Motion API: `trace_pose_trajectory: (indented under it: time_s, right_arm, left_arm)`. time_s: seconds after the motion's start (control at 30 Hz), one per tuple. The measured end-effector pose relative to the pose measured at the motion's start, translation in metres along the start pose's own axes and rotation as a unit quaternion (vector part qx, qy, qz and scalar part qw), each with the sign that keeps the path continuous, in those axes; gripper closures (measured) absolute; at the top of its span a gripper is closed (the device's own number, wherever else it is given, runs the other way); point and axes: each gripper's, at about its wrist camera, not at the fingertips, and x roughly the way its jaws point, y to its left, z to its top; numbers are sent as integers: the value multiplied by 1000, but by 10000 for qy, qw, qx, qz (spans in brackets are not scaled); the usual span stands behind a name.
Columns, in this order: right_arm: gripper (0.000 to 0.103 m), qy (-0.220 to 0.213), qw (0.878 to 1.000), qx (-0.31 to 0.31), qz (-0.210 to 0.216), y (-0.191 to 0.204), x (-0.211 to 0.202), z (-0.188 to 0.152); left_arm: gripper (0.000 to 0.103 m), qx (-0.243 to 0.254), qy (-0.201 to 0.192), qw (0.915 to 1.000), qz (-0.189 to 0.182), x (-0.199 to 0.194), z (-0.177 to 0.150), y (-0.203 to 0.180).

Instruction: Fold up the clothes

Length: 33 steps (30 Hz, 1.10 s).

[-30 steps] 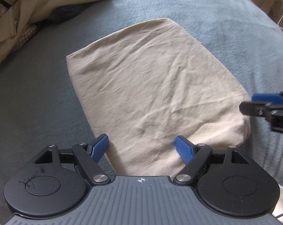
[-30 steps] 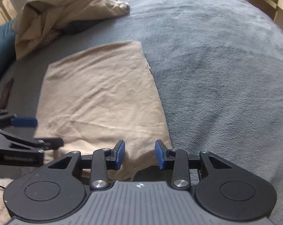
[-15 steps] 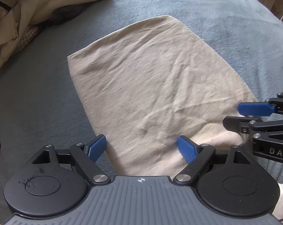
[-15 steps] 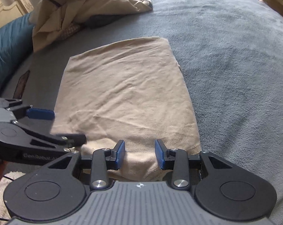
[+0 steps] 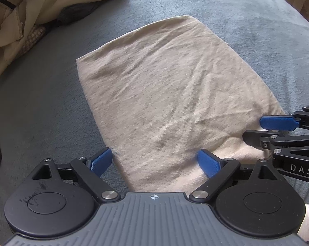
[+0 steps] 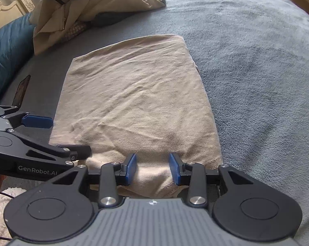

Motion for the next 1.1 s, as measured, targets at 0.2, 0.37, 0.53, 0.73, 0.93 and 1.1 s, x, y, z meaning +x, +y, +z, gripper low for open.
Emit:
trace_pose_trajectory:
  time_s: [0.2,0.37,0.53,0.73,0.93,1.1]
  right_arm:
    - [64,-7,10000,18,27,-1,1,0]
    - [64,-48,10000,63,55,-2,-1,-1]
    - [64,-473,9956,787,195,-22,-24,-4]
    - [63,-747,9490,2956,800,-92,-51,-33]
    - [63,-487,8546,4719,2111,-123,-38,-76]
    - [63,-174,8254,4973,2667,-104,-20,-74]
  left_arm:
    - [7,21,-9,10000,46,1,0,0]
    - [7,22,-39,10000,50,0,0,1]
    - [7,-89,-488,9987,-65,-15,-5,15]
    - [7,162,-1437,9892,-234,-43,-24,26]
    - [9,503,-1621,9847,-397,-48,-42,19]
    - [13,1027,-1557,9816,-403,-47,-62,12]
